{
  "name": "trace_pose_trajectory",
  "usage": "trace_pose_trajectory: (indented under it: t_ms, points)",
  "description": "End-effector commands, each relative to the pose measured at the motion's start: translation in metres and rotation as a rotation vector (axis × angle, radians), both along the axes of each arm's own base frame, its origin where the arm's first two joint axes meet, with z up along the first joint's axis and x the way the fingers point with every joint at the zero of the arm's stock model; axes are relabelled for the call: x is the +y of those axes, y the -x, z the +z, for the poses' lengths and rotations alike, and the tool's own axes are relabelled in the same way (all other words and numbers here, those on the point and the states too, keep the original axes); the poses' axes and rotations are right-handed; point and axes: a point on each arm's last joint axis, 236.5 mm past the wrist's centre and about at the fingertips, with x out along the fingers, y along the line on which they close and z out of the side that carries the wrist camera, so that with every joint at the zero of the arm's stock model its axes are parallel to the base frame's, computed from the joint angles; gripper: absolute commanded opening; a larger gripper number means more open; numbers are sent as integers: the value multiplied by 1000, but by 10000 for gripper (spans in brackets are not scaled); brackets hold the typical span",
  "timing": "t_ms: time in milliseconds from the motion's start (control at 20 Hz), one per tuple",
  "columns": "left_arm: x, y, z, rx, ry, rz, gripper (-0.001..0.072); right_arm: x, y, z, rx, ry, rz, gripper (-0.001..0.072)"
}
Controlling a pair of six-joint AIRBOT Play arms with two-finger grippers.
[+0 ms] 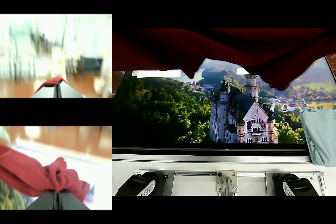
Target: Fold the shirts.
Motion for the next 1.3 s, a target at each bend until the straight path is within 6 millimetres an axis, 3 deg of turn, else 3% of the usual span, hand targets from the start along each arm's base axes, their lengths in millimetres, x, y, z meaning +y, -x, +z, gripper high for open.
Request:
trace_pose_trajectory:
  t_ms: [0,100,200,250,350,450,550,650,750,900,1050,1150,1250]
  points:
    - [23,91,38,-175,14,43,38,-15,56,51,-141,-71,-40,55]
    - [23,83,5,-51,-79,75,38,-23,54,38,-84,-61,-76,55]
    - [35,55,-51,178,-182,153,37,-41,41,4,31,35,-157,55]
    - [44,41,-89,317,-241,196,38,-52,35,-19,114,91,-203,55]
    - [52,22,-165,570,-349,223,37,-72,25,-77,346,197,-269,55]
    - [48,5,-240,775,-413,194,38,-69,18,-143,596,249,-246,55]
    - [40,-14,-303,900,-410,167,38,-61,3,-207,774,277,-203,55]
    - [26,-34,-360,1000,-364,121,38,-62,-27,-264,841,291,-221,56]
    - [0,-51,-410,1066,-277,31,38,-66,-71,-311,832,271,-273,56]
    - [-30,-76,-453,1134,-85,-60,38,-62,-155,-348,750,166,-342,56]
    - [-37,-103,-476,1170,14,-54,38,-54,-228,-369,655,-106,-426,56]
    - [-37,-121,-484,1171,57,-34,38,-50,-256,-396,675,-296,-479,56]
    - [-35,-132,-496,1187,71,-14,38,-44,-260,-440,780,-373,-510,73]
